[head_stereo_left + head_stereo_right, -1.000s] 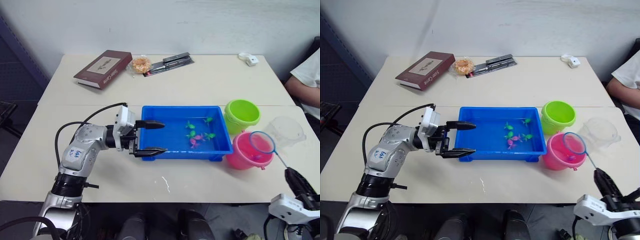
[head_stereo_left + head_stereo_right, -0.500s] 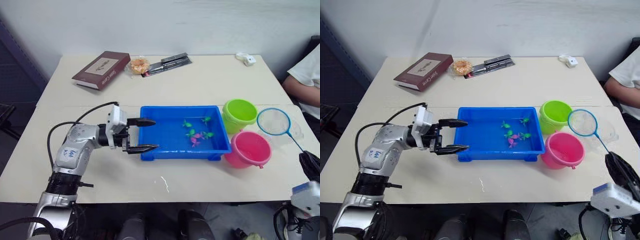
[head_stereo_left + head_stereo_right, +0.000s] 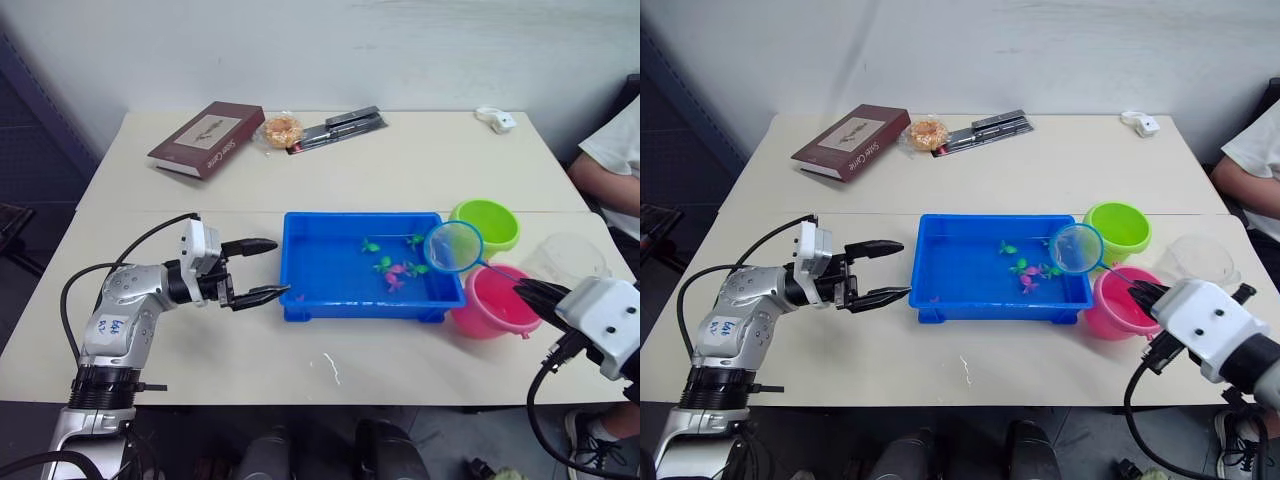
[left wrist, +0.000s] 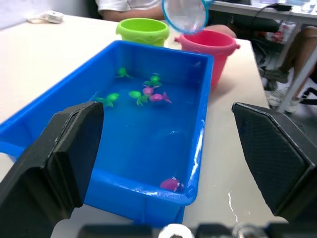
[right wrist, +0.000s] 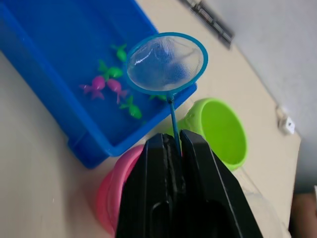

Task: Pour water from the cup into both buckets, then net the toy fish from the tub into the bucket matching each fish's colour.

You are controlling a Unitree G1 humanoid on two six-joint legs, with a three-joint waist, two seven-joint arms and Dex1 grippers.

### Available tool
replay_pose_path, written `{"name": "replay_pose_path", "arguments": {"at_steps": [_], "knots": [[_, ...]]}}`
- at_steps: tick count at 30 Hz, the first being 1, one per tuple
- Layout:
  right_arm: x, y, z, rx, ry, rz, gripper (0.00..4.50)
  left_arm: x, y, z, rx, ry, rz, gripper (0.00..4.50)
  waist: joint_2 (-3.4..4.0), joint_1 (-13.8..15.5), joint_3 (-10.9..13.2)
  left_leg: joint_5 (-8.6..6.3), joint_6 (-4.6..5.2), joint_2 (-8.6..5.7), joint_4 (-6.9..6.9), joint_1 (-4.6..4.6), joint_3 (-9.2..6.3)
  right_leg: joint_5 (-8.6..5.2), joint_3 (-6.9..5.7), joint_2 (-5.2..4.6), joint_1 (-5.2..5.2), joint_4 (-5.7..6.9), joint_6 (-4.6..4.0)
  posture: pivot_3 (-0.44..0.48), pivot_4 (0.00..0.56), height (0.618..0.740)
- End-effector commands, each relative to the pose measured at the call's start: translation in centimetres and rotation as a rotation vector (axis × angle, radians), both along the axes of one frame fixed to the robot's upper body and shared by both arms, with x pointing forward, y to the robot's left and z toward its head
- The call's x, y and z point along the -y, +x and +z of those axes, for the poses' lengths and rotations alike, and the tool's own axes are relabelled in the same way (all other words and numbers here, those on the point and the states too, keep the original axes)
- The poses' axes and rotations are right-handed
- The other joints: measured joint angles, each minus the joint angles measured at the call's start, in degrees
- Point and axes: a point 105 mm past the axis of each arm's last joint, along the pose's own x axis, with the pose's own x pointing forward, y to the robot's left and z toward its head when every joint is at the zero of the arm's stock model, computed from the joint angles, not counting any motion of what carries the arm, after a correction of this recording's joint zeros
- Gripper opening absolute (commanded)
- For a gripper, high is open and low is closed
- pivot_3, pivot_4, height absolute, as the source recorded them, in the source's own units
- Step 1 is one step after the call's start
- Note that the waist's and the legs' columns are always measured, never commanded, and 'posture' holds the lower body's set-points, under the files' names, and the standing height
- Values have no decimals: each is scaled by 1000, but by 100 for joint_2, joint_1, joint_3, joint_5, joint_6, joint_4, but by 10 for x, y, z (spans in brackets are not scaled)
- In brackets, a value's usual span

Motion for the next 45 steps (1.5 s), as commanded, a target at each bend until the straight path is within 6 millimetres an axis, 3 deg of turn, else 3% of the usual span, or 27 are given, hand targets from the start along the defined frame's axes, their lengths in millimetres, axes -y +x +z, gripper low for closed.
{"name": "replay_pose_path", "arguments": {"at_steps": [1,10,14,22,29,36,45], "knots": [[-9,14,-4,-51,5,-4,0,-1,-4,10,33,-12,21,4457,0,1,0,0,0,1,-1,-1,0,0,-1,0,-3,1,0,0,150,740],[-13,59,-13,-55,-118,4,0,-5,-3,19,47,18,45,4457,-3,13,0,0,-2,-5,3,-15,0,1,-11,-2,-9,-7,1,0,150,740],[-22,63,-24,-98,-119,62,0,-5,-1,20,54,33,47,4457,-2,7,0,-1,-4,0,0,-17,0,1,-17,2,-12,-8,1,0,150,740],[-27,76,-29,-73,-137,85,0,-1,4,26,74,31,43,4457,-2,3,0,0,-5,-1,3,-20,0,2,-20,2,-12,-8,3,0,150,740],[-17,87,-39,-55,-202,52,0,2,6,28,88,30,31,4457,-2,9,0,0,-6,-2,5,-22,0,2,-22,1,-12,-8,4,0,150,740],[-7,108,-17,174,-352,35,0,4,7,29,96,29,30,4457,-2,-8,0,1,-8,-1,3,-22,3,2,-22,3,-15,-8,4,0,150,740],[-18,95,-3,199,-339,154,0,3,8,28,94,26,32,4457,-2,12,0,2,-9,0,4,-24,3,2,-22,3,-15,-8,4,0,150,740]]}}
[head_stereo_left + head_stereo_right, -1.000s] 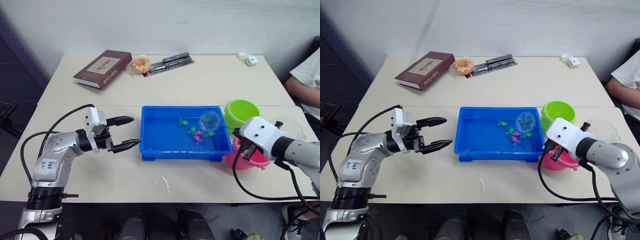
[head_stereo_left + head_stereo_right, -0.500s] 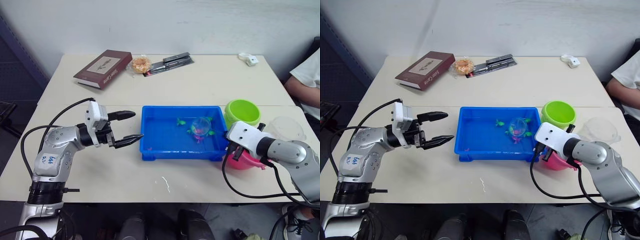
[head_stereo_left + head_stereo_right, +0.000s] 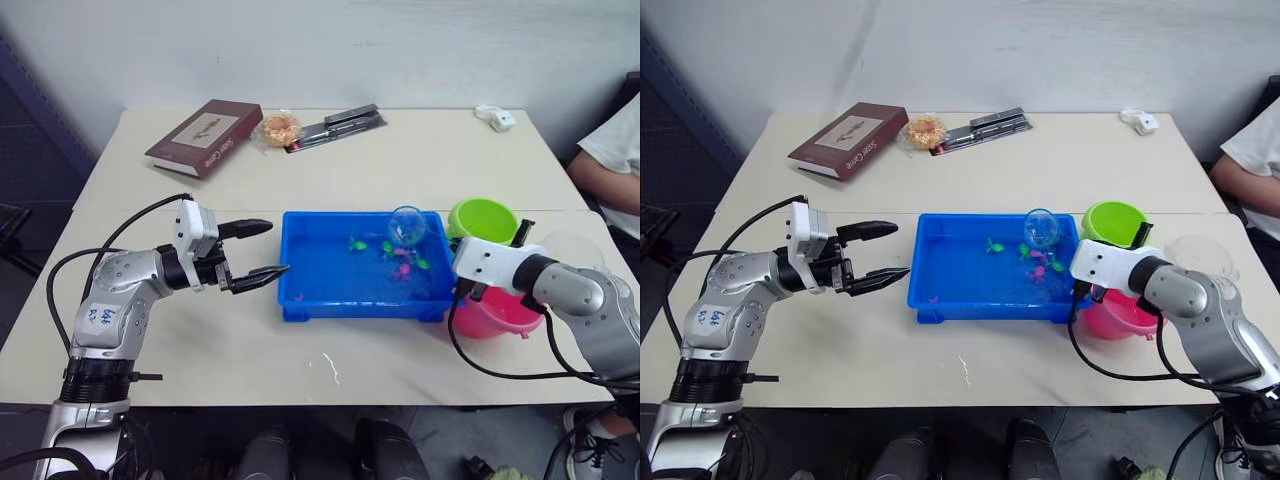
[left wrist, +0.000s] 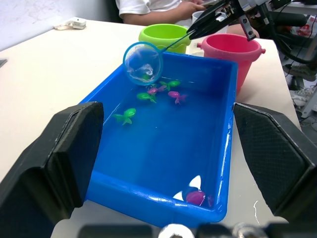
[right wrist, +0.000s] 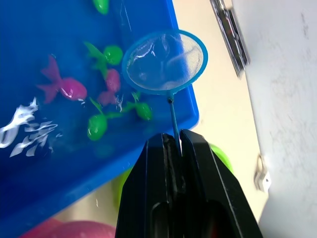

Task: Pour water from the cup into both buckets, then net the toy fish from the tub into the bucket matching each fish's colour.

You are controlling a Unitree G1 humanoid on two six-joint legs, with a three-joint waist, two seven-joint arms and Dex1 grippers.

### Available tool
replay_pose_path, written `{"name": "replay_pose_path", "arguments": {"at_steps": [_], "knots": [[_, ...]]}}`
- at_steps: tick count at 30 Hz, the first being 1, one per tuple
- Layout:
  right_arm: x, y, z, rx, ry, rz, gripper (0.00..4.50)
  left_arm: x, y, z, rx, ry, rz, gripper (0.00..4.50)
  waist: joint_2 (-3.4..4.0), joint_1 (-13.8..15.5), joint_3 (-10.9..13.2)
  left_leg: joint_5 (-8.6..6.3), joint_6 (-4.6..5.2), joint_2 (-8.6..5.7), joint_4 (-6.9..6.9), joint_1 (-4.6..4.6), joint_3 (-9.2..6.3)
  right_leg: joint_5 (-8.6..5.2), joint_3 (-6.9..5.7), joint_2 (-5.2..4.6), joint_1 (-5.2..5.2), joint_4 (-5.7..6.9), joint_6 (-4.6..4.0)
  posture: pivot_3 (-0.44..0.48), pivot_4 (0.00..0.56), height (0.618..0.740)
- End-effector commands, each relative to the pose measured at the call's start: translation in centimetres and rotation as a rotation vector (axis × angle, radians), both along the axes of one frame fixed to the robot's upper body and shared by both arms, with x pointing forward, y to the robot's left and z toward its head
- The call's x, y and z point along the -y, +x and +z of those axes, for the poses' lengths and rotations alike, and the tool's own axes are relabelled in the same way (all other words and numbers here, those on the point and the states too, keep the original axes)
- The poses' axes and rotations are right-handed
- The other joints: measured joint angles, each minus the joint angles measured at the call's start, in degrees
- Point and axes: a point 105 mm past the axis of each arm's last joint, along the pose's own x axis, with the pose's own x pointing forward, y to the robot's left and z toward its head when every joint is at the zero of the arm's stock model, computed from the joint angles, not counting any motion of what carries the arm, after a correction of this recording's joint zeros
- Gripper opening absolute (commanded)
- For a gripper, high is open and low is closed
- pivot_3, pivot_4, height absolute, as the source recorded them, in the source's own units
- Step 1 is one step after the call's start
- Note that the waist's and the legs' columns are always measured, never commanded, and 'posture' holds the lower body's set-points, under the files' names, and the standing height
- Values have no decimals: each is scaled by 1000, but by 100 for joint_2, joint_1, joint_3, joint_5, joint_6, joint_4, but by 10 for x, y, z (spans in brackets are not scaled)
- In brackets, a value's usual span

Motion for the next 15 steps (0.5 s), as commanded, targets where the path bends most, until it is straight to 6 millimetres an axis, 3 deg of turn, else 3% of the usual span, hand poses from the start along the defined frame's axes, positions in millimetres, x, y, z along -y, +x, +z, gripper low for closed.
{"name": "replay_pose_path", "arguments": {"at_steps": [1,6,10,15], "knots": [[4,-9,25,80,-56,21,0,1,-2,9,46,0,-9,4457,0,5,0,0,0,0,0,0,-1,0,-1,-1,0,0,0,0,150,740],[18,-12,19,55,-158,-23,0,2,-1,8,44,-3,-8,4457,0,-3,0,0,0,0,0,-1,-1,0,-1,-1,1,-1,0,0,150,740],[21,-16,8,-6,-174,-45,0,4,1,9,49,-10,-11,4457,0,-5,0,0,0,2,-1,-1,-1,0,-1,1,0,0,0,0,150,740],[24,-11,8,18,-243,-86,0,6,3,9,52,-14,-15,4457,0,-7,0,0,0,1,0,-1,-1,0,-1,1,0,0,0,0,150,740]]}}
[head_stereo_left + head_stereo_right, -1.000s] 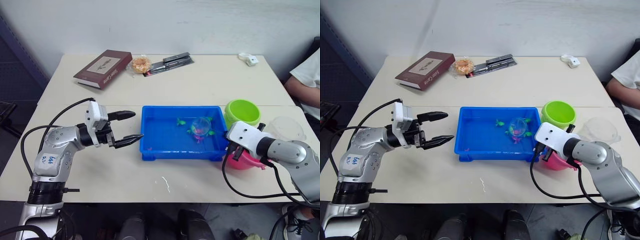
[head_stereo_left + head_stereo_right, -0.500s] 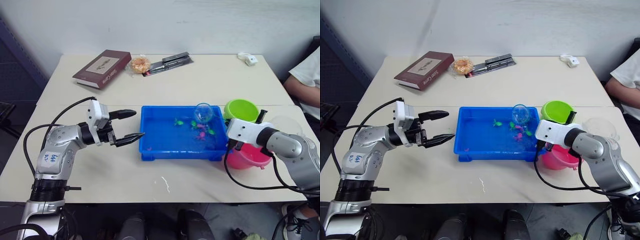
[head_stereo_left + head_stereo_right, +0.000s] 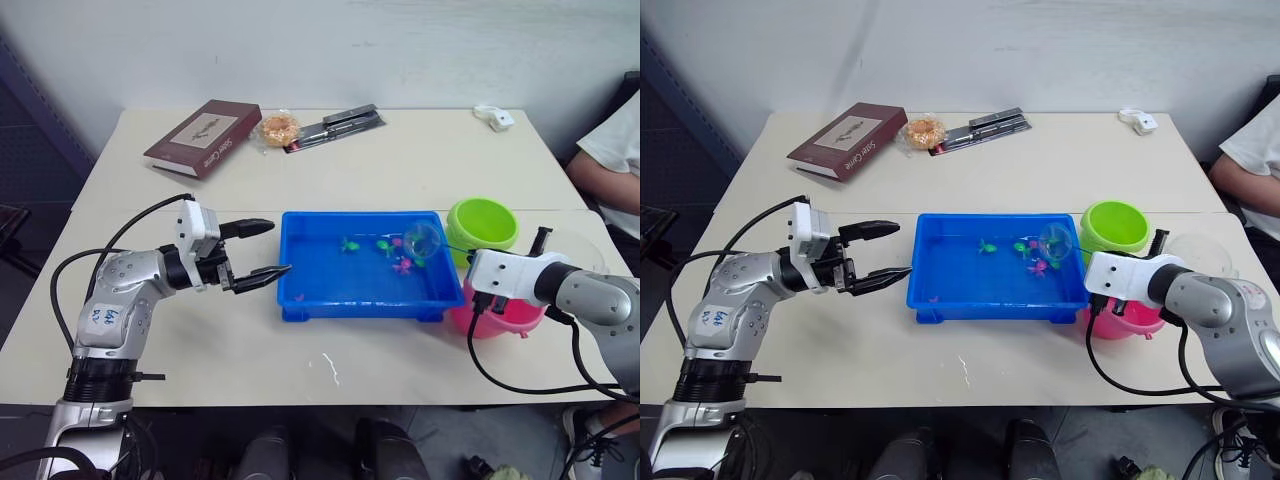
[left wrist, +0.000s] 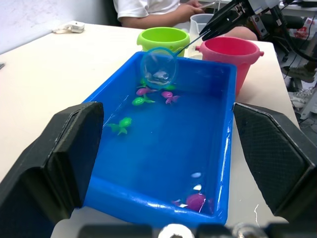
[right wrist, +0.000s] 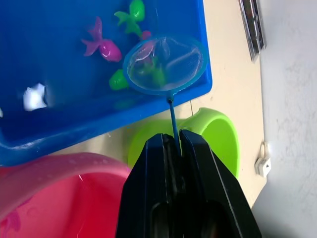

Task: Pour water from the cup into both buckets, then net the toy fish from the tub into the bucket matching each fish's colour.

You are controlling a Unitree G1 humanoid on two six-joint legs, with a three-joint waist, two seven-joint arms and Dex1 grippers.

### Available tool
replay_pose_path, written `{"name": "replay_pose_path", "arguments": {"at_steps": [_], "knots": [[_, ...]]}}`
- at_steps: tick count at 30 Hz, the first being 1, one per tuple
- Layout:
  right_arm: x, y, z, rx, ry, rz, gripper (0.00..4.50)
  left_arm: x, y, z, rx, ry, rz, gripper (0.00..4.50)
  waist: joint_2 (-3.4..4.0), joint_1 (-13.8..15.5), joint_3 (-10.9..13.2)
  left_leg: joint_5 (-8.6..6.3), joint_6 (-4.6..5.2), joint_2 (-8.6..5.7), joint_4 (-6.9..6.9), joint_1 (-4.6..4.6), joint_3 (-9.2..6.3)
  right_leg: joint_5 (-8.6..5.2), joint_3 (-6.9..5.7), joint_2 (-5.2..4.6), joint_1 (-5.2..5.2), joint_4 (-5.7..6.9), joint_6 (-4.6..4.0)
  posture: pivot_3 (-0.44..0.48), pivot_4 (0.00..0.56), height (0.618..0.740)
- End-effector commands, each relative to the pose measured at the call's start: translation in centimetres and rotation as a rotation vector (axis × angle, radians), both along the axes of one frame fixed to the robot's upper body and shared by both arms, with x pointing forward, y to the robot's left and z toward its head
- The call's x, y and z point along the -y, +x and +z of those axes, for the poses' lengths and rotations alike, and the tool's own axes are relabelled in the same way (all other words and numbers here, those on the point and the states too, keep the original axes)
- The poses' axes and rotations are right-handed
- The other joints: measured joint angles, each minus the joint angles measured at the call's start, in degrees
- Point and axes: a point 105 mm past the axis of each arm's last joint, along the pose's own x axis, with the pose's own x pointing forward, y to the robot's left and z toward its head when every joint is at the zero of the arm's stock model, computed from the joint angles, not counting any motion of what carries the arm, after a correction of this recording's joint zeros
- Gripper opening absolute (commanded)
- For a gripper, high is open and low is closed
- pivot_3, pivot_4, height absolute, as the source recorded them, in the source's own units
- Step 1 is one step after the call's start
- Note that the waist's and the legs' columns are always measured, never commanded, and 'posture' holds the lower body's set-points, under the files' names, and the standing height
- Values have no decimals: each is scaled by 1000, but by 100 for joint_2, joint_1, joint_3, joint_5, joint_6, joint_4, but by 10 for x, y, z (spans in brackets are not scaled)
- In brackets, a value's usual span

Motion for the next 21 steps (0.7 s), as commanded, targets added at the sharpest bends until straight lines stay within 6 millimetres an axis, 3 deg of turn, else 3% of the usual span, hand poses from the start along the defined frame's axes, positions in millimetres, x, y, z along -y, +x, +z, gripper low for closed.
{"name": "replay_pose_path", "arguments": {"at_steps": [1,12,21], "knots": [[-4,1,8,37,-61,1,0,2,1,7,37,-3,-5,4457,0,4,0,0,0,0,0,0,0,0,0,0,0,0,0,0,150,740],[-34,-11,-12,-68,-49,87,0,1,-2,8,30,-5,-39,4457,0,7,0,0,0,-1,0,-1,-2,0,-2,1,0,-1,0,0,150,740],[-32,-11,-11,-97,-38,71,0,-23,-13,4,-45,121,-105,4457,0,-6,0,0,-1,0,0,-1,-2,0,-4,2,0,-2,-1,0,150,740]]}}
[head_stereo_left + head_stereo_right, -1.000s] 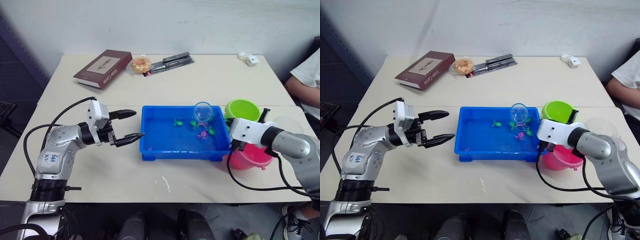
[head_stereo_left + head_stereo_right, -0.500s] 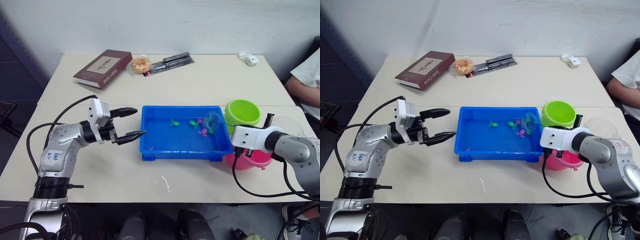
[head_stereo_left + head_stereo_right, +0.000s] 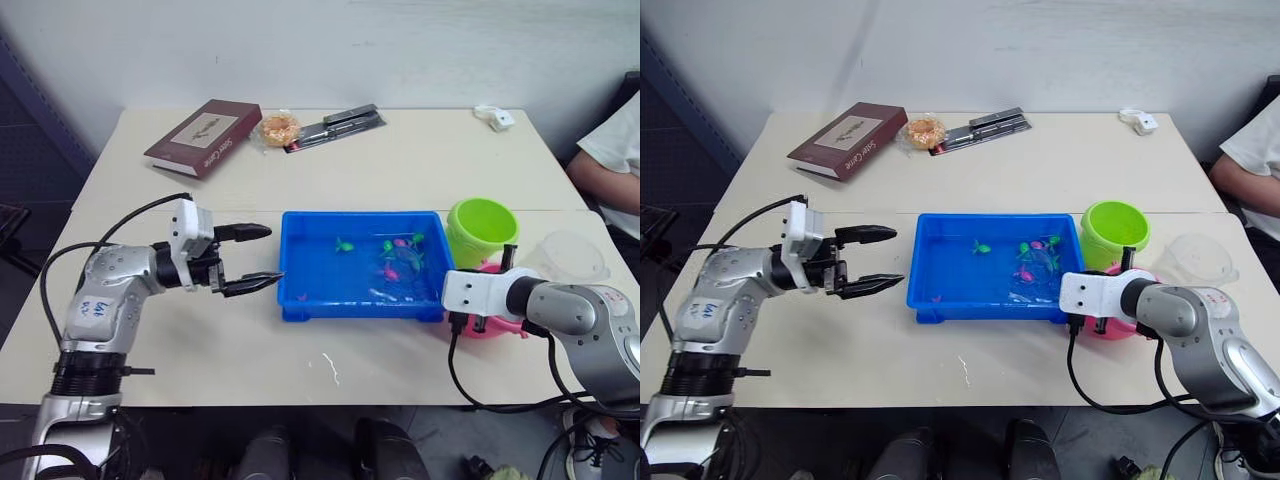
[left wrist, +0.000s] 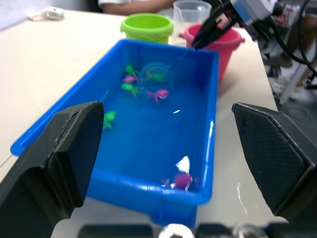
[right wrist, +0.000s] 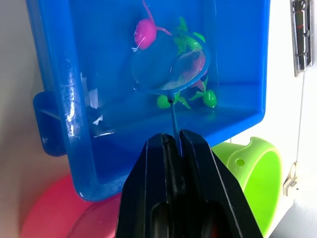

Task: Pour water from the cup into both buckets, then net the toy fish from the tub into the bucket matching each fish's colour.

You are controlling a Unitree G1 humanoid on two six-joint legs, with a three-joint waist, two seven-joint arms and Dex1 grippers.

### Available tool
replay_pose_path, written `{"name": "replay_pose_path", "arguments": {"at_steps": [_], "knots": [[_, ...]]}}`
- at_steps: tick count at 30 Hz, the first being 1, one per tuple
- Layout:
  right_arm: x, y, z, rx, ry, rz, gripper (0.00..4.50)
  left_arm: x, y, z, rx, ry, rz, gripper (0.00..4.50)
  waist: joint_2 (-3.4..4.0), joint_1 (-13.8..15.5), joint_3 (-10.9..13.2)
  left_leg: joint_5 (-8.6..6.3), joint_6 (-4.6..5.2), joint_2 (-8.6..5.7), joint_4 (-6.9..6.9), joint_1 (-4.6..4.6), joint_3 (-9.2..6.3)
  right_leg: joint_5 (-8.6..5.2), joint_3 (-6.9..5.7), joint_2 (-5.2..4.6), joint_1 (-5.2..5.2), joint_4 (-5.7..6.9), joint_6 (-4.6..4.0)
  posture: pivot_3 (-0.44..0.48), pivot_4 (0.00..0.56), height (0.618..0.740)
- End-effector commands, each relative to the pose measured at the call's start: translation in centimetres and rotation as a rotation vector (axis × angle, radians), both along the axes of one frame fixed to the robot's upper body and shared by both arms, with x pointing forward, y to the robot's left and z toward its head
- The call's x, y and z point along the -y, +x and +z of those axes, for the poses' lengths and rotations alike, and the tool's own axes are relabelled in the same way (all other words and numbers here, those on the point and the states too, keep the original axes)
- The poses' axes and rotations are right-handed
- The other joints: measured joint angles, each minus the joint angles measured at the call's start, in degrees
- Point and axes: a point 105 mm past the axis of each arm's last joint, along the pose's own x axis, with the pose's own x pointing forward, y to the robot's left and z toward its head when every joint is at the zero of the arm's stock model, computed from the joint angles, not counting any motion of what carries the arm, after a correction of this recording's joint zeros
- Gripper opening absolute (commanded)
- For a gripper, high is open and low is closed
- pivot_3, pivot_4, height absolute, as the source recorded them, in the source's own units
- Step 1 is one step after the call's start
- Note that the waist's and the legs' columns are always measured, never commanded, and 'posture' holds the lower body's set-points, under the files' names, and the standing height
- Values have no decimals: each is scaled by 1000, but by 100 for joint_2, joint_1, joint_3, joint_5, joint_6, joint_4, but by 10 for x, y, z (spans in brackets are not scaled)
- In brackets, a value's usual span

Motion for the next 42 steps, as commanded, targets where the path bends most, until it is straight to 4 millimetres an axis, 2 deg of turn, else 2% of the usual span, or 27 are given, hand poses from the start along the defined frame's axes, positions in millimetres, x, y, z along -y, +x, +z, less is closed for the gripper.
{"name": "replay_pose_path", "arguments": {"at_steps": [1,5,10,14,23,28,33,38,41,42], "knots": [[-3,2,11,23,33,-4,0,-11,-3,3,1,42,-18,4457,0,6,0,0,0,0,0,0,0,0,0,0,0,0,0,0,150,740],[-15,2,6,-35,127,-5,0,-29,-8,-7,-61,129,-28,4457,-1,-7,1,0,0,-1,-2,0,1,-1,0,2,-2,1,-1,0,150,740],[-34,3,8,-104,323,-38,0,-31,-8,-7,-62,128,-26,4457,-1,3,1,0,-1,0,0,-5,-1,-1,-1,1,-5,2,-2,0,150,740],[-48,-4,8,-178,453,-34,0,-32,-8,-7,-63,128,-17,4457,-1,4,1,0,-1,0,0,-17,-7,-1,-5,0,-13,2,-2,0,150,740],[-48,-10,18,-262,651,-112,0,-29,-7,-1,-50,119,-18,4457,0,3,1,0,0,-2,10,-39,-18,-1,-13,0,-24,4,-2,0,150,740],[-36,-9,24,-242,624,-113,0,-26,-5,1,-38,111,-22,4457,0,6,1,0,0,-4,10,-41,-19,-1,-14,0,-26,3,-2,0,150,740],[-32,-11,35,-256,699,-115,0,-18,-5,4,-27,88,-43,4457,-1,4,1,0,0,-3,9,-41,-19,-1,-13,0,-26,5,-2,0,150,740],[-16,-35,53,-265,796,-57,0,4,-6,19,-21,-10,-111,4457,-2,61,1,0,1,-5,13,-50,-32,0,-21,-1,-23,1,-1,0,150,740],[4,-48,62,-206,835,-98,0,20,-11,23,-32,-67,-162,4457,-2,49,1,0,2,-10,15,-52,-38,1,-22,-4,-19,-2,2,0,150,740],[20,-55,67,-156,854,-148,0,28,-13,23,-36,-86,-187,4457,-2,59,1,1,3,-11,15,-52,-38,2,-22,-4,-18,-2,3,0,150,740]]}}
